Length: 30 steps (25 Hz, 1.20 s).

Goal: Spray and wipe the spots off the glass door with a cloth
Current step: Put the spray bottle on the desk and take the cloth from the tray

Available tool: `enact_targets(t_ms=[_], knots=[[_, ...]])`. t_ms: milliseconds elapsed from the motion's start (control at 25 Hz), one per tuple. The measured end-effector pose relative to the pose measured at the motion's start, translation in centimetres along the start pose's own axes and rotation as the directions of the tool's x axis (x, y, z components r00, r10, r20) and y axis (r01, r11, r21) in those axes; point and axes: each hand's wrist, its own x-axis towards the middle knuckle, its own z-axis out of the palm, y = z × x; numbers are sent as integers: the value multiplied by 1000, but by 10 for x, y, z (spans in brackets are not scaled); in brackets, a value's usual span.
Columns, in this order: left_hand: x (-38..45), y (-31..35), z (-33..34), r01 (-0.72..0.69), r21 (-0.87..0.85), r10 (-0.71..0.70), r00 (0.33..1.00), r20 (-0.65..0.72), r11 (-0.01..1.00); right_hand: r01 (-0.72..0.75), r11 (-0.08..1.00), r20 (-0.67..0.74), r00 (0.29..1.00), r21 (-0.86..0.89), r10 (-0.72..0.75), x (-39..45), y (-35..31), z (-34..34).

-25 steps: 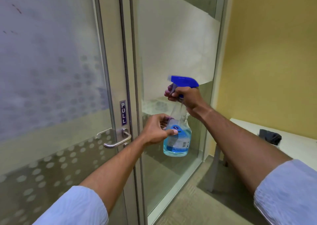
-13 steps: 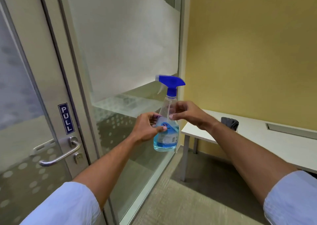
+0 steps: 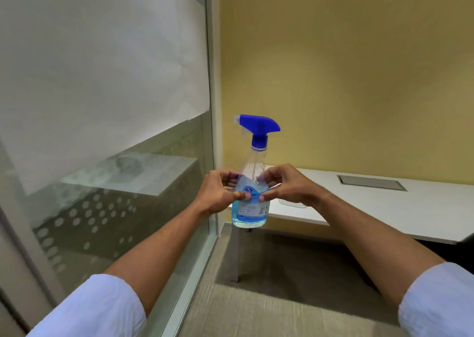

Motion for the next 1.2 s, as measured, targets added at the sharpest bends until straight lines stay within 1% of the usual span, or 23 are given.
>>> enact_targets(t_ms=[120, 240, 520, 680, 760, 1040, 1200], knots=[[38, -10, 3, 13, -42, -11, 999, 48, 999, -38, 999, -56, 998, -2, 37, 16, 11, -14], [70, -21, 14, 21, -23, -19, 994, 108, 1000, -83, 996, -90, 993, -20, 81, 27, 27, -29], [141, -41, 67, -6, -4, 6, 976, 220, 1000, -148, 989, -133, 981, -29, 143, 47, 84, -79], [188, -48, 115, -30, 6, 27, 967, 255, 1000, -200, 980, -196, 960, 14, 199, 61, 132, -118], [213, -50, 143, -29, 8, 26, 966, 259, 1000, -210, 978, -220, 953, 8, 207, 68, 155, -143], [303, -49, 243, -10, -10, 12, 957, 290, 1000, -257, 966, -252, 936, -18, 244, 93, 225, -244], [339, -55, 289, -8, -41, 20, 948, 316, 999, -294, 956, -261, 924, -14, 280, 103, 266, -283]])
